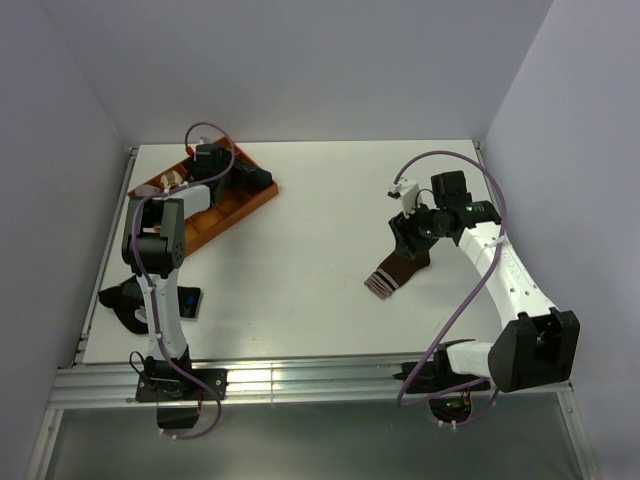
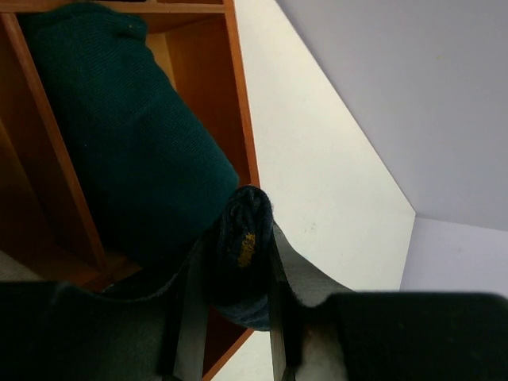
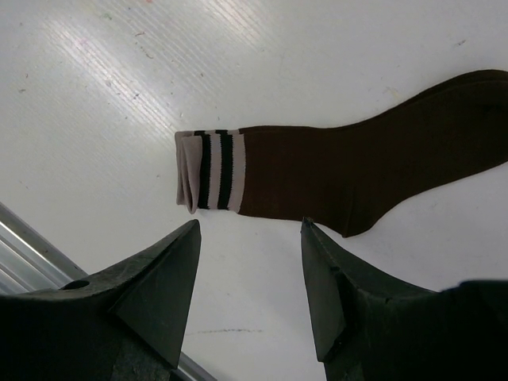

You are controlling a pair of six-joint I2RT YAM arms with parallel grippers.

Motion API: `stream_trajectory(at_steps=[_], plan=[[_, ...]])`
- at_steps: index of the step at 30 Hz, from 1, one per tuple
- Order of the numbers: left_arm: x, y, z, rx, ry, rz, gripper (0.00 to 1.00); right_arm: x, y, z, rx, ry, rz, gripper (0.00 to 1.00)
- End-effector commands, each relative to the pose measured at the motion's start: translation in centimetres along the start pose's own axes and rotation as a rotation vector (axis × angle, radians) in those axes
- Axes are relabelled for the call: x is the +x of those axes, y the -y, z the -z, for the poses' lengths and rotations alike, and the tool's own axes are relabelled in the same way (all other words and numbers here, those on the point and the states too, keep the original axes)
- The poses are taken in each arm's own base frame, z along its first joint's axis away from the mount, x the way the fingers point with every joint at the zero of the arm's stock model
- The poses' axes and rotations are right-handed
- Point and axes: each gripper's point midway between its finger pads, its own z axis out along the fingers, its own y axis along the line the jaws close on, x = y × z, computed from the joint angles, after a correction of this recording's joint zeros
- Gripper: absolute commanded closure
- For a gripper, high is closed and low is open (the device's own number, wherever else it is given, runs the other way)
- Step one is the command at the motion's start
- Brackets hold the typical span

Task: Roll the socks
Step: Place the sock in the storage box.

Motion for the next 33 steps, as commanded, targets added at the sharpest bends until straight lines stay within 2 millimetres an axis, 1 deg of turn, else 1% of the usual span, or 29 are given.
stream_trajectory(at_steps=[1,2,3,4,6,7,9,11,14,21,26,29,30,31,32,33], plan=[[2.8,-3.9,-0.7,-0.172,-0.093,-0.011,1.0,0.0,0.7,-0.2,0.019,0.0,0.008,0.39],[3.0,-4.2,-0.6,-0.19,-0.099,-0.014,1.0,0.1,0.7,-0.2,0.018,-0.004,0.01,0.39],[2.6,-4.0,-0.7,-0.2,-0.089,-0.018,1.0,0.2,0.7,-0.3,0.018,-0.008,0.008,0.39],[3.3,-5.3,-0.5,-0.255,-0.118,-0.014,1.0,0.2,0.7,-0.2,0.019,-0.007,0.009,0.39],[3.2,-5.6,-0.5,-0.285,-0.123,-0.012,1.0,0.3,0.7,-0.2,0.021,-0.013,0.009,0.39],[3.7,-6.2,-0.3,-0.31,-0.14,-0.008,1.0,0.3,0.7,-0.1,0.023,-0.012,0.008,0.39],[3.9,-6.7,0.0,-0.332,-0.147,-0.002,1.0,0.6,0.8,-0.2,0.028,-0.02,0.011,0.39],[4.1,-6.7,0.4,-0.333,-0.149,-0.005,1.0,0.9,0.8,-0.2,0.033,-0.026,0.011,0.39],[4.7,-7.5,1.1,-0.37,-0.165,-0.011,1.0,1.2,0.8,-0.4,0.032,-0.034,0.01,0.39],[5.4,-8.8,1.8,-0.44,-0.201,-0.034,1.0,1.3,0.7,-0.4,0.033,-0.037,0.007,0.4],[5.8,-9.4,2.4,-0.473,-0.216,-0.038,1.0,1.6,0.9,-0.3,0.042,-0.043,0.012,0.4],[5.8,-9.5,2.5,-0.504,-0.23,-0.053,1.0,1.6,0.8,-0.4,0.038,-0.044,0.011,0.4],[5.4,-9.3,2.2,-0.516,-0.219,-0.067,1.0,1.7,0.6,-0.4,0.033,-0.044,0.006,0.4],[5.2,-9.4,2.1,-0.532,-0.214,-0.073,1.0,1.6,0.6,-0.4,0.03,-0.042,0.008,0.4],[5.0,-9.0,2.2,-0.552,-0.218,-0.078,1.0,1.7,0.5,-0.4,0.028,-0.043,0.006,0.4],[5.3,-9.5,2.0,-0.57,-0.23,-0.077,1.0,1.7,0.5,-0.4,0.026,-0.044,0.005,0.4]])
